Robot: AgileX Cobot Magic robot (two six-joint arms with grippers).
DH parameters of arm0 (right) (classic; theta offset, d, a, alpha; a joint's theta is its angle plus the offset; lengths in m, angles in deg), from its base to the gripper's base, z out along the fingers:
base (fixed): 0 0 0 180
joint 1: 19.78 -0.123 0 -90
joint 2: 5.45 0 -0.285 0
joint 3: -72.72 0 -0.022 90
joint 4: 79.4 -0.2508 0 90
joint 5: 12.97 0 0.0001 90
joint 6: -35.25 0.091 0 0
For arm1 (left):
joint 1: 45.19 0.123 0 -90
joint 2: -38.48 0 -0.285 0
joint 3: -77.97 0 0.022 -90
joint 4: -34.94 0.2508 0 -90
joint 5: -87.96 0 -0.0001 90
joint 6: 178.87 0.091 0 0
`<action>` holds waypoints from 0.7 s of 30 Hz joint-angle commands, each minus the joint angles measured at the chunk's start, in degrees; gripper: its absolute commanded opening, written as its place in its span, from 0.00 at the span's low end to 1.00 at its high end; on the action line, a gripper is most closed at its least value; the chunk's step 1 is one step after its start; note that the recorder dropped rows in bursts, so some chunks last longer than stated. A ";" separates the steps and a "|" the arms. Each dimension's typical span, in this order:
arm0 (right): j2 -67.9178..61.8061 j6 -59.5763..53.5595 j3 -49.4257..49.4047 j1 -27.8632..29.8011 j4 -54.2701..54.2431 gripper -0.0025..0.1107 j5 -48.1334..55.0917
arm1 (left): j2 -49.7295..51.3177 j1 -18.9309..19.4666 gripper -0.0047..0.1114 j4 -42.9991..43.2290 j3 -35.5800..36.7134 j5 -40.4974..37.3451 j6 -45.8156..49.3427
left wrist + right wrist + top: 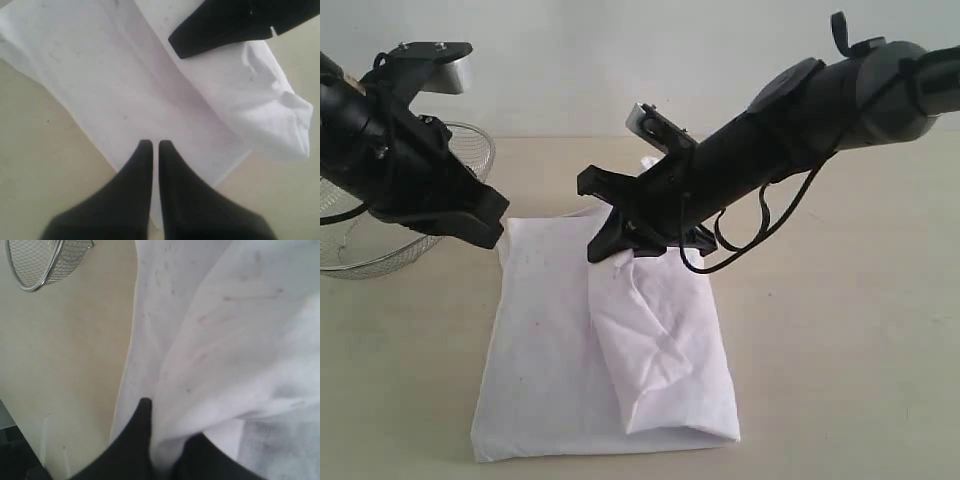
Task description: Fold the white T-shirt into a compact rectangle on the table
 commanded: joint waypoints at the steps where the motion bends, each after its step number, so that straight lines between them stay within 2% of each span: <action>1: 0.47 -0.57 0.38 -2.06 -1.58 0.02 -2.59 | -0.87 -0.24 0.08 0.48 0.18 -0.17 -0.80; 21: -1.22 -1.76 2.15 -8.50 -8.01 0.02 -10.71 | -4.34 -0.24 0.08 0.59 0.18 -2.53 -1.02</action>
